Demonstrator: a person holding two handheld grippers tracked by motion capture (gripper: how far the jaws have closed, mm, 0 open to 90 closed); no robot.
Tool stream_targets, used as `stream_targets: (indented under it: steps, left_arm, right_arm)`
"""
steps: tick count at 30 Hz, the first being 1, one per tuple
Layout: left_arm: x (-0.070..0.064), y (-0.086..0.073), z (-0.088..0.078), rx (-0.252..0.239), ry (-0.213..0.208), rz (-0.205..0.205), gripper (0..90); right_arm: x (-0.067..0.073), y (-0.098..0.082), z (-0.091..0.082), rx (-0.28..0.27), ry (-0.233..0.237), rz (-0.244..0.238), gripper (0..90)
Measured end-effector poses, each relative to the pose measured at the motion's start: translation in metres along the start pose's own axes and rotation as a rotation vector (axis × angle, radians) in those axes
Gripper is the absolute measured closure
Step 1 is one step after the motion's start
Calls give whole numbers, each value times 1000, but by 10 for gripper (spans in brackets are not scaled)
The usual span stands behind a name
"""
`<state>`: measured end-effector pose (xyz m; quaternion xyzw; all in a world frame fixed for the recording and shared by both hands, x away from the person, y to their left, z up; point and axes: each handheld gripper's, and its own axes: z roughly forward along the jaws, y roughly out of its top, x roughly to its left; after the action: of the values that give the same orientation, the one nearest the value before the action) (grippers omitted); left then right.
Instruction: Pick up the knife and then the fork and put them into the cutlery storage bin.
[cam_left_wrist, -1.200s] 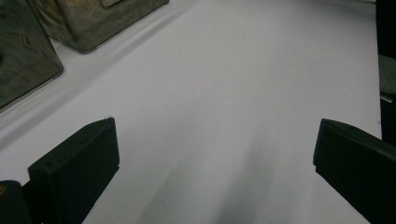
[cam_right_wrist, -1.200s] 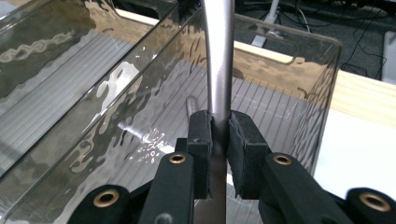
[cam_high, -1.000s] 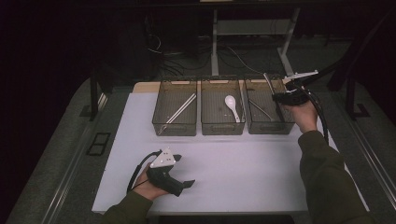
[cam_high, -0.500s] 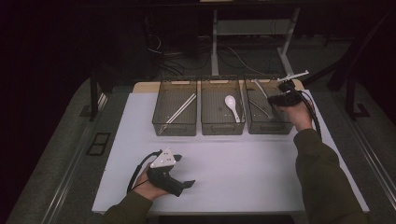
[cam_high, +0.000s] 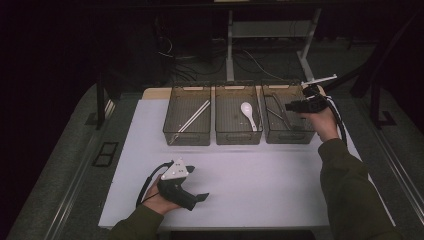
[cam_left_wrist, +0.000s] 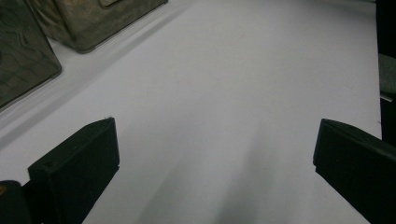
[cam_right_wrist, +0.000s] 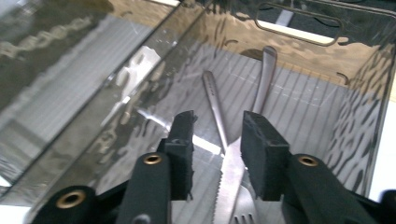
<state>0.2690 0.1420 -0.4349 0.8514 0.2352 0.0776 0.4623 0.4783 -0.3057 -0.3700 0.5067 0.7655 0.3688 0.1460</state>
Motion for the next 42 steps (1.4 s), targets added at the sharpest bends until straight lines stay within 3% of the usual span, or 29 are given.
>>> stream_targets:
  steps: [12, 21, 25, 33, 42]
  left_arm:
    - [2, 0, -1, -9, 2, -7, 0]
    - [5, 0, -2, -7, -3, -8, 0]
    - [6, 0, -3, -7, -11, -4, 0]
    - [7, -1, -5, -2, -16, 5, 0]
    - [8, -1, -7, -12, -23, 5, 0]
  right_arm:
    - [6, -2, -22, -86, 70, 12, 387]
    - [16, -13, -34, -123, 50, -14, 255]
    - [22, -20, -35, -133, 38, -36, 227]
    - [26, -40, -46, -172, 63, -29, 204]
    - [38, -60, -61, -200, 102, -70, 201]
